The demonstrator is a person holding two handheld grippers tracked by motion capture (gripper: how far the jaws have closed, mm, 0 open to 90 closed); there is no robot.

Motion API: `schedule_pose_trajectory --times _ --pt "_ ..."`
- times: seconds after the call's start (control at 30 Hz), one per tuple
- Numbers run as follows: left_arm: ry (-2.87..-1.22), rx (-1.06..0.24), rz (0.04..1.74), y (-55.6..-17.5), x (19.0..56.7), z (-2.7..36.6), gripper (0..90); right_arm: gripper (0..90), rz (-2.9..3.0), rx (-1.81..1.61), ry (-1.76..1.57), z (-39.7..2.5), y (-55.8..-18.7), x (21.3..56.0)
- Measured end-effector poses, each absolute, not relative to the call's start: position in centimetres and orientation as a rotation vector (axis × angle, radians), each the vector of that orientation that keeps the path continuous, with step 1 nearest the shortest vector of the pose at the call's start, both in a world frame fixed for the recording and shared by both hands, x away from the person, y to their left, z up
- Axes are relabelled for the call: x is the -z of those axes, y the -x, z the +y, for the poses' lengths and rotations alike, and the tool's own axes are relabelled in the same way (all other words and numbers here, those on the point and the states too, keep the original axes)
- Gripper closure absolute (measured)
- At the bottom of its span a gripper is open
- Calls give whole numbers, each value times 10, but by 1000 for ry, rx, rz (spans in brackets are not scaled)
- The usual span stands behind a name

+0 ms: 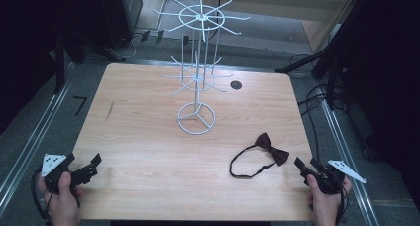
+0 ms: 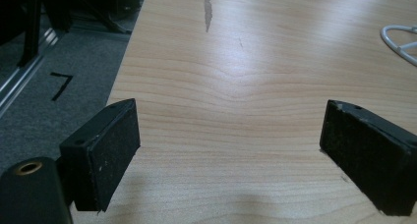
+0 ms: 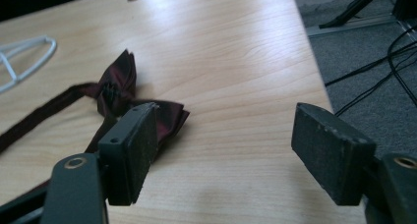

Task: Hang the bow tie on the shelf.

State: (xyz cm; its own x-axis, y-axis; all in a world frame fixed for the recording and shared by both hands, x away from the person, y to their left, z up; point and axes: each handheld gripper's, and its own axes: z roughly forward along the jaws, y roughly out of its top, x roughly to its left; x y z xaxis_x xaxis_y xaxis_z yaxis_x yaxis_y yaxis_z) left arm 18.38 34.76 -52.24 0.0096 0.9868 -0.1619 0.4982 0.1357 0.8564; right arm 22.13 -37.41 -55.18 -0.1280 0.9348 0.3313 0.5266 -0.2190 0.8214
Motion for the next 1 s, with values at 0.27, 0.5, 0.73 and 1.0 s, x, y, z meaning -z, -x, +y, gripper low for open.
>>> schedule_pose_trajectory --times 0.27,0.5,0.73,1.0 --pt "-1468 -760 1614 -184 523 347 89 244 1708 -1233 -1677 -365 -225 550" --pt "-1480 -769 1610 -184 522 346 90 249 1756 -1191 -1687 -356 -227 536" --pt "-1483 -757 1612 -185 523 347 90 263 1957 -1094 -1698 -345 -247 510" --pt "-1486 -751 1613 -185 522 348 90 228 2201 -861 -1697 -325 -272 499"
